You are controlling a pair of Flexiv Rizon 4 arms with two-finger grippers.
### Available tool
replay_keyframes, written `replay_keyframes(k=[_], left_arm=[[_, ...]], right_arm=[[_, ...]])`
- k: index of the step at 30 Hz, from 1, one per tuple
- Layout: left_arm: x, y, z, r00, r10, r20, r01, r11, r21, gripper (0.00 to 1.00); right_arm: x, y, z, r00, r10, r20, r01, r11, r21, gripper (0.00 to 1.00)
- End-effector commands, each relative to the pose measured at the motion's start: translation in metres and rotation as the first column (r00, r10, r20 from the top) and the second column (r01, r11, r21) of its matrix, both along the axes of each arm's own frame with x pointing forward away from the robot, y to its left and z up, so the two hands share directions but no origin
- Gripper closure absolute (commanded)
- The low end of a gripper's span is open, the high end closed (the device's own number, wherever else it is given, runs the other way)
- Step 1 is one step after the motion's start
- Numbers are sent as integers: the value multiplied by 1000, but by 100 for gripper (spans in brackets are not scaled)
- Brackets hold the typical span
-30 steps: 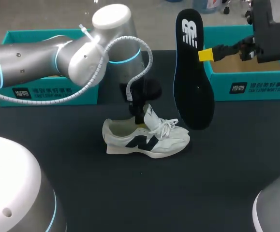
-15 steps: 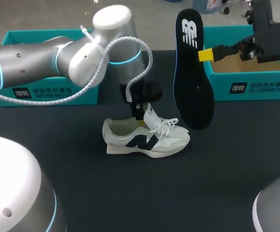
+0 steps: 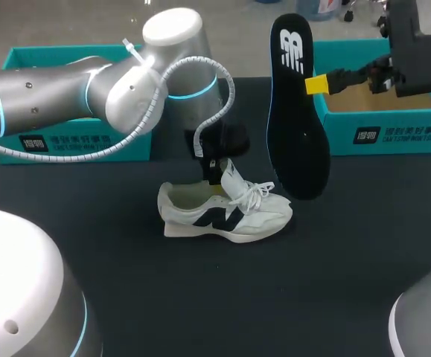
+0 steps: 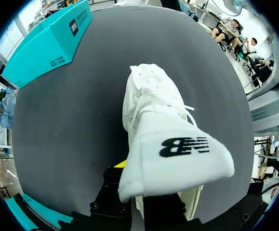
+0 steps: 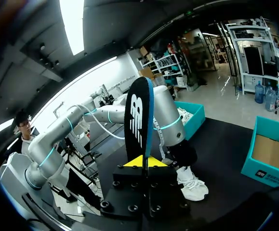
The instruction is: Take the shoe out of the shoebox, open the shoe tongue, remove and reinsert the insole, then place the shoe into the shoebox
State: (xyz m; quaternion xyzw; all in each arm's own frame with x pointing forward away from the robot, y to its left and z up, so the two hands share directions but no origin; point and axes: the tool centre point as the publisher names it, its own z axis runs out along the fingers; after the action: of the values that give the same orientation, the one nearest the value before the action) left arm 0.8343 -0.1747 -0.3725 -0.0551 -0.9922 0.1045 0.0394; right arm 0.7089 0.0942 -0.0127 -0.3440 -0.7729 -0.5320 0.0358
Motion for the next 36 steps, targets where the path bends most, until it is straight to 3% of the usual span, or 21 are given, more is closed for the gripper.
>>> replay_keyframes(k=[1,3,6,11,12,15,20,21,22,24,25,32,36], left_arm=[[-1,1,0,1000,-1,2,1,1000,-1,100],[-1,1,0,1000,-1,2,1,1000,-1,100],[5,-4,2,991,-118,-66,115,992,-48,100],[10,-10,17,918,-353,-180,312,924,-223,100],[11,-11,19,885,-421,-199,367,893,-260,100],[14,-15,26,692,-656,-301,556,750,-357,100],[17,-17,36,460,-821,-339,709,569,-416,100],[16,-18,39,393,-857,-333,745,509,-431,100],[16,-18,41,374,-865,-335,757,494,-427,100],[16,-18,47,268,-908,-322,802,395,-448,100],[15,-18,49,243,-911,-332,812,378,-444,100],[5,-31,64,-55,-954,-295,896,83,-437,100],[1,-33,69,-130,-945,-301,912,5,-410,100]], right_arm=[[3,2,-1,1000,1,-2,-1,1000,-2,100],[3,2,-1,1000,1,-2,-1,1000,-2,100],[3,2,-1,1000,1,-2,-1,1000,-2,100],[3,2,-1,1000,1,-2,-1,1000,-2,100],[3,2,-1,1000,1,-2,-1,1000,-2,100],[3,2,-1,1000,1,-2,-1,1000,-2,100],[3,2,-1,1000,1,-2,-1,1000,-2,100],[3,2,-1,1000,1,-2,-1,1000,-2,100],[3,2,-1,1000,1,-2,-1,1000,-2,100],[3,2,-1,1000,1,-2,-1,1000,-2,100],[3,2,-1,1000,1,-2,-1,1000,-2,100],[3,2,-1,1000,1,-2,-1,1000,-2,100],[3,2,-1,1000,1,-2,-1,1000,-2,100]])
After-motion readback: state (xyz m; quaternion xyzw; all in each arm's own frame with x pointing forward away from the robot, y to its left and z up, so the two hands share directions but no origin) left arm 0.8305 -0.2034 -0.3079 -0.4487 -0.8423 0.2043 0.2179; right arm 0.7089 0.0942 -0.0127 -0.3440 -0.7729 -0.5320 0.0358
